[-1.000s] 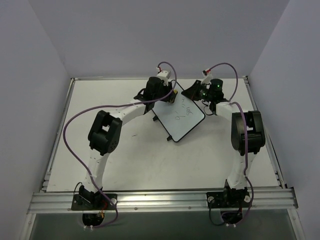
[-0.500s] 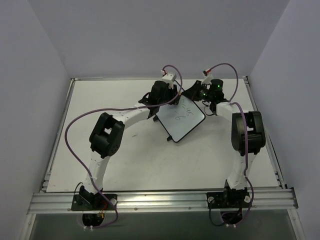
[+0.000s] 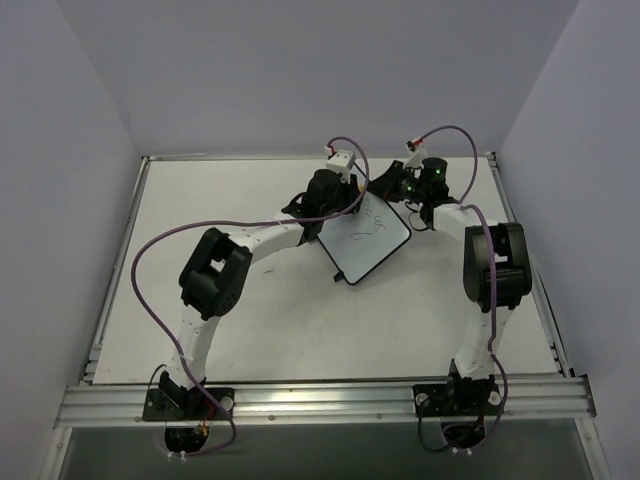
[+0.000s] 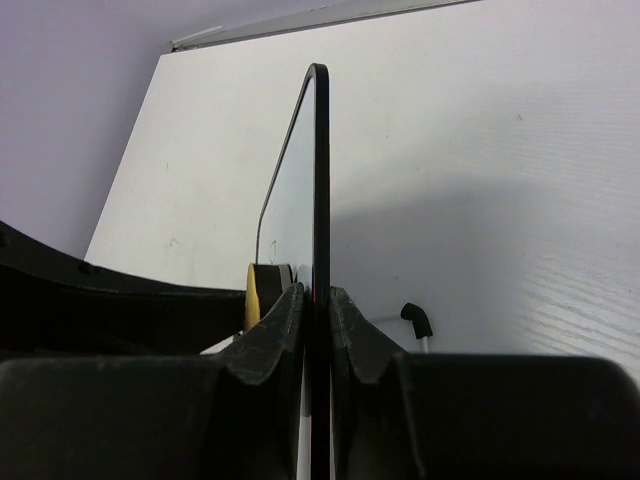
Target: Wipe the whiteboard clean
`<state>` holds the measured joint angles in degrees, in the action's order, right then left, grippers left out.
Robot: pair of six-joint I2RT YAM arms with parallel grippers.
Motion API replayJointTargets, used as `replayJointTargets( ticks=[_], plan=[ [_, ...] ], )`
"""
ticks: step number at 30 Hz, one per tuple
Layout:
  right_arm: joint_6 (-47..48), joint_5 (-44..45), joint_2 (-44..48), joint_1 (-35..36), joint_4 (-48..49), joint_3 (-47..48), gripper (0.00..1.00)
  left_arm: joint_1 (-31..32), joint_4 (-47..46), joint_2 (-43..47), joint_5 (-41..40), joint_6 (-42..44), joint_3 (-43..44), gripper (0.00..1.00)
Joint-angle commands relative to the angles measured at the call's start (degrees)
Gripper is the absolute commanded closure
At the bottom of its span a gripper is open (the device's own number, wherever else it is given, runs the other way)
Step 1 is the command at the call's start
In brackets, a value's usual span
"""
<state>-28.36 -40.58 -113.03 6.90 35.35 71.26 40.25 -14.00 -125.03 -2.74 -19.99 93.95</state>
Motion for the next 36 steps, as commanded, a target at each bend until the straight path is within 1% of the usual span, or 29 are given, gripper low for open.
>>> replayJointTargets(
  ticks=[1,13,17,22,27,31,36],
  plan=[
    [3.0,-2.1,1.8,2.2,-1.9,0.5,1.00,9.0,5.4,-1.4,12.9,-1.9,-2.3,0.98],
    [3.4,-2.0,1.4,2.5,-2.4,1.0,1.00,11.3,4.1,-1.0,12.7,-2.7,-5.3,0.98],
    [3.6,-1.9,1.5,2.6,-2.7,1.0,1.00,9.5,3.9,-0.7,12.1,-3.6,-7.0,0.98],
    [3.8,-1.8,1.6,2.7,-2.8,1.0,1.00,5.7,2.7,0.8,12.0,-4.1,-11.6,0.98],
    [3.9,-1.7,1.9,2.7,-3.1,1.0,1.00,2.1,2.5,1.4,12.3,-4.8,-14.1,0.98],
    [4.0,-1.6,2.1,2.7,-3.3,0.9,1.00,1.1,1.9,1.9,11.7,-5.6,-15.8,0.98],
    [4.1,-1.6,2.3,2.7,-3.4,0.8,1.00,1.7,2.4,1.8,10.0,-5.9,-15.9,0.98]
  ],
)
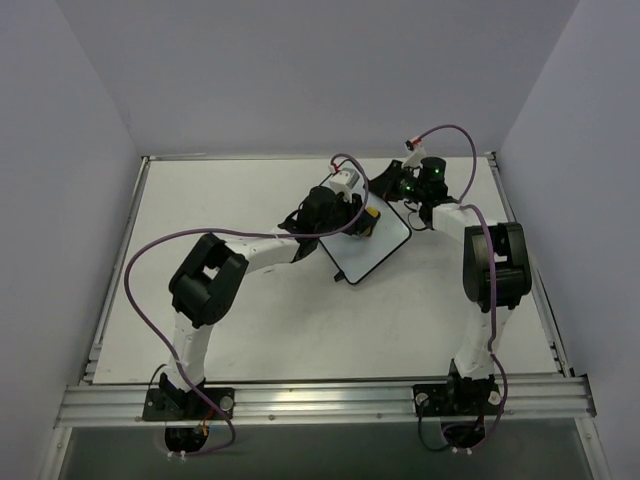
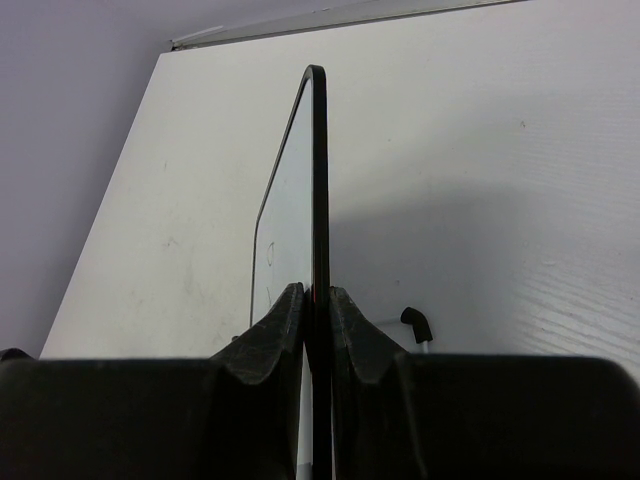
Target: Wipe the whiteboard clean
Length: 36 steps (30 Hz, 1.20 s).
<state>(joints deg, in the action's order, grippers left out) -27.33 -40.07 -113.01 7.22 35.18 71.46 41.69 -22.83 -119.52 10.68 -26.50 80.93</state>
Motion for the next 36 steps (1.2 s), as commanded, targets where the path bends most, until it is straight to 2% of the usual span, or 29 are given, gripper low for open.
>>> replayJointTargets(
  ticks=[1,8,22,28,36],
  plan=[
    [3.1,-2.0,2.2,2.4,-3.2,0.5,1.00,0.8,12.0,-3.8,-3.9,2.1,-2.3,0.98],
    [3.3,-1.9,2.5,2.4,-3.5,0.5,1.00,8.6,18.3,-4.8,-9.7,6.8,3.4,0.98],
    [3.6,-1.7,2.2,2.9,-3.8,0.8,1.00,14.1,15.0,-2.6,-10.1,9.1,-1.6,0.98],
    [3.7,-1.7,2.3,3.0,-3.8,0.7,1.00,13.2,13.3,-2.1,-10.1,7.1,-4.1,0.98],
    [4.0,-1.5,2.5,3.1,-4.1,0.6,1.00,6.4,14.0,-1.1,-14.2,3.1,-8.8,0.98]
  ],
)
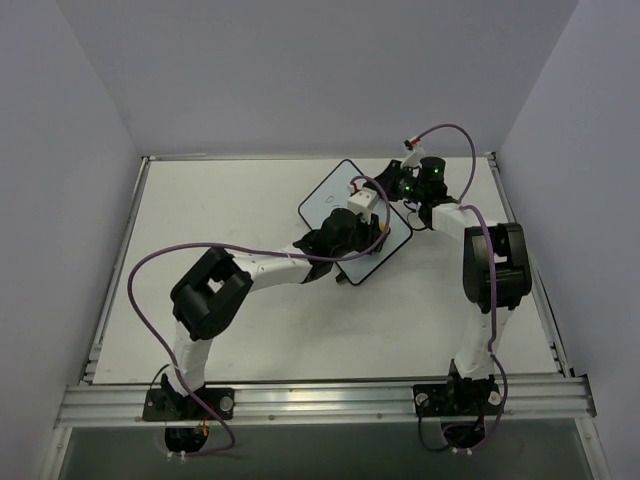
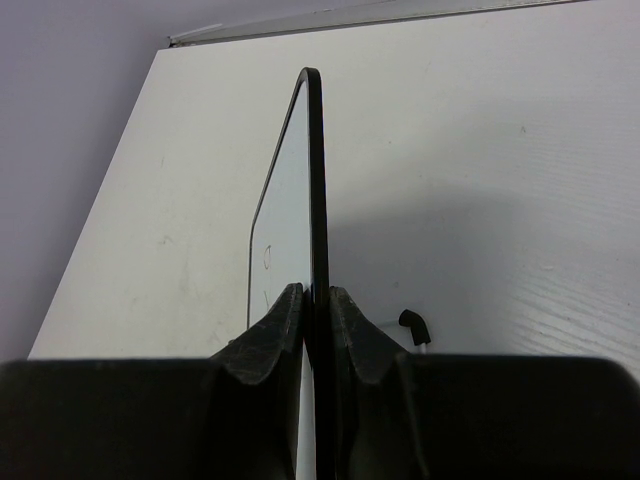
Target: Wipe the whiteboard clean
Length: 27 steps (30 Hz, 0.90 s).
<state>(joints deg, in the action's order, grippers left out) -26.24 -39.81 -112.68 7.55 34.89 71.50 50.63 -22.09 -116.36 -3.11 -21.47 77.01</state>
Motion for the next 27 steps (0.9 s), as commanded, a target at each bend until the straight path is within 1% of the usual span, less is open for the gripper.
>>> replayJointTargets(
  ticks=[1,10,16,19,27],
  plan=[
    [2.9,-1.7,2.2,2.7,-3.8,0.7,1.00,-3.1,13.2,-3.9,-1.4,-2.3,-6.1,0.98],
    [3.0,-1.7,2.0,2.9,-4.1,0.8,1.00,-10.8,12.1,-4.1,-2.3,-4.5,-10.4,0.98],
    [3.1,-1.6,2.0,2.9,-4.4,0.9,1.00,-11.3,12.9,-4.6,-2.7,-4.9,-8.7,0.98],
    [3.1,-1.6,2.1,2.9,-4.5,0.9,1.00,-9.8,12.9,-4.9,-2.1,-3.9,-6.7,0.98],
    [3.4,-1.5,2.0,3.0,-4.7,1.0,1.00,0.3,16.2,-5.4,-3.7,-0.1,0.9,0.98]
  ],
)
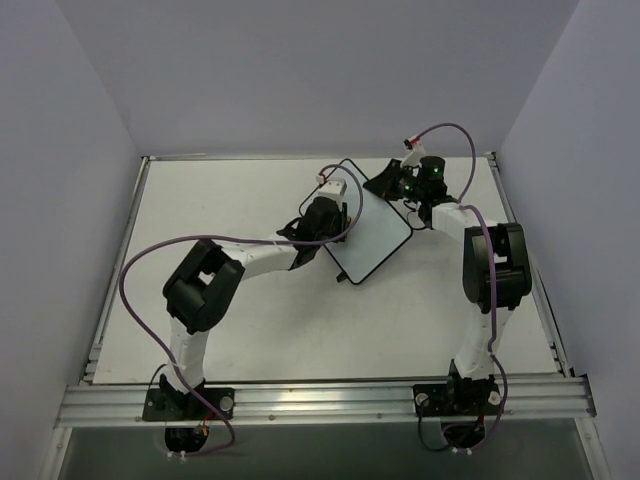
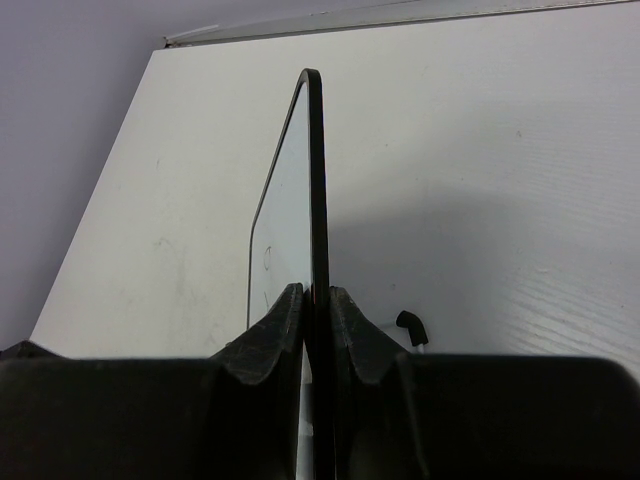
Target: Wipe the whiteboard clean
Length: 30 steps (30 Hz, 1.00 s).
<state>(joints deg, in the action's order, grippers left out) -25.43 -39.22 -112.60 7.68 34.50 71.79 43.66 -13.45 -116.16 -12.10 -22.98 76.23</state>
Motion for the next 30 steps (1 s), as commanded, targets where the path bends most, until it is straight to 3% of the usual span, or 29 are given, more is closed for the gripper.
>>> replayJointTargets(
  ticks=[1,6,12,19,23,30],
  plan=[
    [2.7,-2.1,1.9,3.0,-4.2,0.7,1.00,8.2,7.7,-5.7,5.2,1.6,3.0,0.98],
    [2.8,-1.9,2.0,3.0,-4.4,0.6,1.00,12.0,7.2,-6.5,5.6,2.3,5.7,0.98],
    [3.1,-2.0,2.1,3.1,-4.7,0.7,1.00,11.3,7.6,-7.5,6.0,0.9,6.1,0.98],
    [3.3,-1.8,2.2,3.3,-5.1,0.8,1.00,3.7,7.7,-7.6,7.2,-0.5,4.6,0.98],
    [3.5,-1.7,2.3,3.4,-5.4,1.1,1.00,-3.6,7.9,-8.3,8.0,-1.4,4.5,0.98],
    [3.8,-1.6,1.9,3.4,-5.7,1.3,1.00,-10.3,13.3,-11.5,6.9,-1.3,9.5,0.98]
  ],
)
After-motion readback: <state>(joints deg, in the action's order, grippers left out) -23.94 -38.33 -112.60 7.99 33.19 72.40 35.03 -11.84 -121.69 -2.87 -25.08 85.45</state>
